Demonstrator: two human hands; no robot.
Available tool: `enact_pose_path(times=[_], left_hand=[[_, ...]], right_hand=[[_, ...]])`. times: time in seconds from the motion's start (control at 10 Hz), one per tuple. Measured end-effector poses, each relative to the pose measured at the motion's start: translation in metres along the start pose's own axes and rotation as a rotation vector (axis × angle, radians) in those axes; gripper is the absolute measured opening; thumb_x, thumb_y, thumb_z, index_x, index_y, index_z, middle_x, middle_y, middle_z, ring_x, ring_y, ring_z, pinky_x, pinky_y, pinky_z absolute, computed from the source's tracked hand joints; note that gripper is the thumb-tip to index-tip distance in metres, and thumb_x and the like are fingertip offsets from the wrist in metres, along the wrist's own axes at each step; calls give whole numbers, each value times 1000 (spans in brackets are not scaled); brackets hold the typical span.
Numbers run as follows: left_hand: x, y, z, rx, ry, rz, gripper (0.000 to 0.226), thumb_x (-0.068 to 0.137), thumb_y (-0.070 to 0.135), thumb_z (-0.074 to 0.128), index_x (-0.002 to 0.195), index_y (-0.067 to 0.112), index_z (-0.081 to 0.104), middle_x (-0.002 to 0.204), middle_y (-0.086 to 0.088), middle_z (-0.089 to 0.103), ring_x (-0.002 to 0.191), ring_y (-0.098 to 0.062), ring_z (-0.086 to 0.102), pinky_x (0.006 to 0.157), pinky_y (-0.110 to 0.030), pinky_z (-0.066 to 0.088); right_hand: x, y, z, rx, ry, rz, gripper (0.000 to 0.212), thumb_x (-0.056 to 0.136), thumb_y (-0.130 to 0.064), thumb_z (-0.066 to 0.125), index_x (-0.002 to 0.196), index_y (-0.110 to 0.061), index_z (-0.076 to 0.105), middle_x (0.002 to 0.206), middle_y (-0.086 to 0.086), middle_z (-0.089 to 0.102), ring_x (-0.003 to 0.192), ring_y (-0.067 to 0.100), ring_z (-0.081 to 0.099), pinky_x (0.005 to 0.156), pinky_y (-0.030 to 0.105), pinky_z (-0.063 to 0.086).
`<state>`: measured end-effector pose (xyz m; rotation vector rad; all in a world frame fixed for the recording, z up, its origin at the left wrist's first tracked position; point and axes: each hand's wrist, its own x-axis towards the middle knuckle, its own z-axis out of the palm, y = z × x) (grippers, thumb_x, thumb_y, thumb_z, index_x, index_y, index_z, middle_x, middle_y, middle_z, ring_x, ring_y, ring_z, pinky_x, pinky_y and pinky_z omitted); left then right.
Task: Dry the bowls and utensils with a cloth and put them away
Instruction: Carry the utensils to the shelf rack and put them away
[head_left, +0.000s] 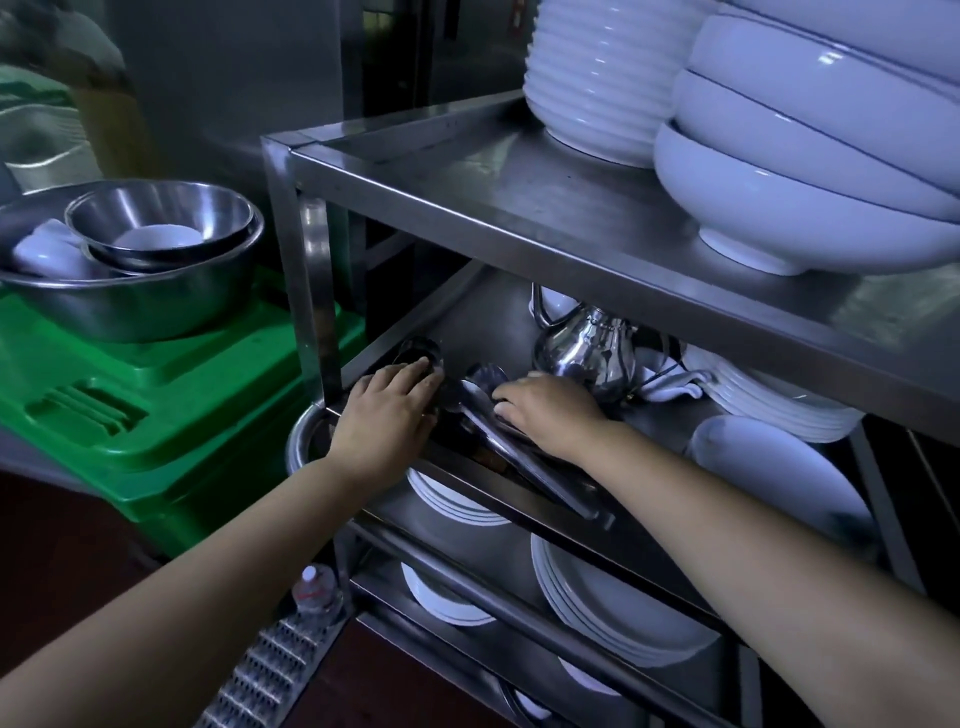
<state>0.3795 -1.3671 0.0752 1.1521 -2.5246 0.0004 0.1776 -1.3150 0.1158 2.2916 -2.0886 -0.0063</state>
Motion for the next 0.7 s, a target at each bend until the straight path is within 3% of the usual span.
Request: enact_pose_path(times=[0.1,0.3,0.4,0.5,0.7], left_hand=[[9,12,-4,20,42,98,49,73,25,71,121,15,62,125,-8,61,111,-33,58,88,-43,47],[18,61,2,49,59,289,48,74,32,38,106,10,67,102,-8,69,93,-32,63,80,-38,50],[10,98,6,19,73,360,44,74,31,41,103,12,68,95,-6,69,87,-31,62,76,-37,49],[0,145,6,-38,80,469,34,70,26,63,100,11,69,91,-7,69,85,-32,62,73,-36,49],[-41,254,6,-158,88,729,24,74,21,53,88,11,70,81,-7,68,77,-32,60,64,-34,46]], right_hand=[[-20,3,-7,-32,68,41,32,99,-35,44,125,-23,59,122,2,64,116,24,54,87,33,44],[-87,9,-3,-224,124,144,19,89,-30,59,97,-17,70,91,3,70,95,28,60,83,34,43],[-127,8,-4,-314,146,236,17,63,-33,81,65,-22,69,60,-4,64,66,21,63,64,26,46],[-172,9,-4,-305,183,307,21,58,-33,84,60,-22,66,56,-3,61,61,21,61,58,25,46],[-297,10,-4,-310,244,472,21,52,-29,83,55,-22,63,53,-3,58,58,21,59,56,25,45]])
